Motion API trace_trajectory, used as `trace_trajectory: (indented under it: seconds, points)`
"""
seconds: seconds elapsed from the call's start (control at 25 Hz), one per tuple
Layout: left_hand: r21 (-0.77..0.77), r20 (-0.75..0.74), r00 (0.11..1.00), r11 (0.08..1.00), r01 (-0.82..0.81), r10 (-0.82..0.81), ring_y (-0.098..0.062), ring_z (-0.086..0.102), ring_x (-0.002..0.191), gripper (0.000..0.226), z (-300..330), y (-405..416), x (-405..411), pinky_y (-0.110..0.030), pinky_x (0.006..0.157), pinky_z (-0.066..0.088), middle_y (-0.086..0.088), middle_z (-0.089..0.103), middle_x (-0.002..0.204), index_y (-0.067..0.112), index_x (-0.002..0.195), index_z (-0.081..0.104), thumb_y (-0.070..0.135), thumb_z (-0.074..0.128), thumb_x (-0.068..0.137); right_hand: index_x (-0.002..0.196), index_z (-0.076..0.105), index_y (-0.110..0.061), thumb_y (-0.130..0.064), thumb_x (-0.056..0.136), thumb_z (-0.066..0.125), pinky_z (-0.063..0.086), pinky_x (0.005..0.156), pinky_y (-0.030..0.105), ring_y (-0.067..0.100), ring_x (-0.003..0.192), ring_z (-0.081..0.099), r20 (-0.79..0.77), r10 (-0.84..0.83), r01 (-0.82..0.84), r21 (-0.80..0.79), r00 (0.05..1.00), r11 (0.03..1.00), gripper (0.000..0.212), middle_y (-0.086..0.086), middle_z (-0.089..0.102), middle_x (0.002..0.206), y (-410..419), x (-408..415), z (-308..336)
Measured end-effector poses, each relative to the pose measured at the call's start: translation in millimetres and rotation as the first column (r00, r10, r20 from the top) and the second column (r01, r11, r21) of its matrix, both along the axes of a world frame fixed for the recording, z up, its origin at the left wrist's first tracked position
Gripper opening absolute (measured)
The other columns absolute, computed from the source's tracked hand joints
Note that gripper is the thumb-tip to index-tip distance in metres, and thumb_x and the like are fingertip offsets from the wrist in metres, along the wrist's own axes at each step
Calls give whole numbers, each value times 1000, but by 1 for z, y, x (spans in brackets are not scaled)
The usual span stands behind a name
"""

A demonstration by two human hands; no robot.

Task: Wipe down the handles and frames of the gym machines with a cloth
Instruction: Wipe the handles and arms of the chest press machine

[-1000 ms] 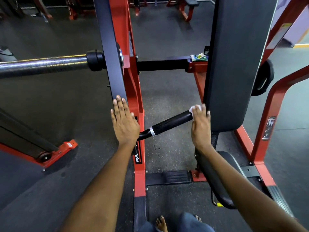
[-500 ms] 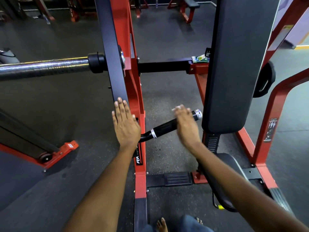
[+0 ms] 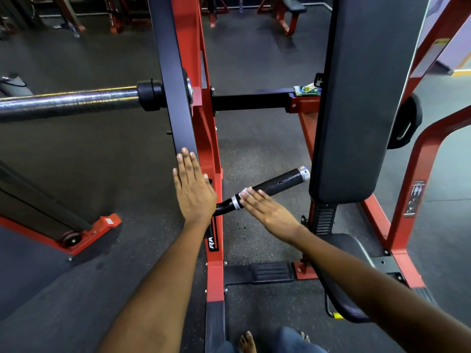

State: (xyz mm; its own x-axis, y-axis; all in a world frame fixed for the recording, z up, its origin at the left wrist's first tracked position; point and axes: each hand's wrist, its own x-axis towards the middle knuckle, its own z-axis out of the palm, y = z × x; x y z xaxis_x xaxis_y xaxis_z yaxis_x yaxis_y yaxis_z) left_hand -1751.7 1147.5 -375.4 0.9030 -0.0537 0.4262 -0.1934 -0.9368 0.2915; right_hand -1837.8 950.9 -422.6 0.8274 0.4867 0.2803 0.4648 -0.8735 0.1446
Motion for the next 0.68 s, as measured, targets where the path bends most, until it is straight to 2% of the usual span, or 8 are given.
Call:
trace_trajectory:
  seconds: [0.12,0.2,0.32,0.4,0.48,0.56,0.64,0.68]
  points:
    - [-1,3,1000,1000,2,-2,-26,2,148,64,-1,1,1,-43,121,10,-13,3,161,4,150,-3,17,32,97,145,27,-3,13,77,22,10,118,40,28,143,17,45,-30,32,-43,999,999,70,13,25,153,-44,-7,8]
    - [-3,1,1000,1000,5,-5,-26,1,148,64,-1,2,0,-43,121,10,-13,2,161,4,150,-4,17,31,98,145,27,-4,14,78,24,13,118,41,25,144,12,72,-75,76,-15,995,997,69,11,26,153,-64,-10,10]
    - [5,-3,1000,1000,3,-3,-26,0,148,64,-2,2,0,-43,121,9,-13,1,161,4,150,-4,17,31,98,144,26,-4,21,73,36,11,118,40,20,145,7,104,-263,242,177,959,954,76,13,29,151,-83,-18,13]
    - [5,-5,1000,1000,2,-2,-26,-1,148,63,-2,1,1,-43,121,9,-13,0,161,4,150,-3,17,31,98,144,26,-3,25,68,36,7,119,37,20,145,5,65,-460,413,346,886,843,82,13,25,152,-81,-23,14]
    - [3,0,1000,1000,4,-4,-26,0,148,63,-2,1,1,-43,121,8,-13,1,161,3,151,-1,17,32,98,144,28,-1,24,70,31,5,119,35,23,144,12,10,-546,493,416,838,764,79,14,22,153,-64,-31,4]
    - [0,5,1000,1000,7,-7,-26,0,148,63,-2,0,1,-44,121,9,-13,2,160,2,151,1,16,33,98,142,34,1,23,70,32,10,119,37,27,141,23,-20,-497,464,389,868,795,75,16,29,150,-46,-43,-17]
    - [5,1,1000,1000,6,-6,-26,1,148,63,-2,0,1,-44,120,10,-14,3,160,2,151,3,16,33,98,135,45,0,20,76,39,26,115,40,31,131,43,-125,-443,453,403,888,795,63,17,45,140,-33,-56,-29]
    - [10,0,1000,1000,5,-5,-26,1,148,63,-3,0,1,-44,120,11,-14,3,160,2,151,3,16,33,98,131,51,-2,15,82,42,38,106,39,32,120,53,-235,-455,510,480,859,714,52,17,55,131,-28,-62,-26]
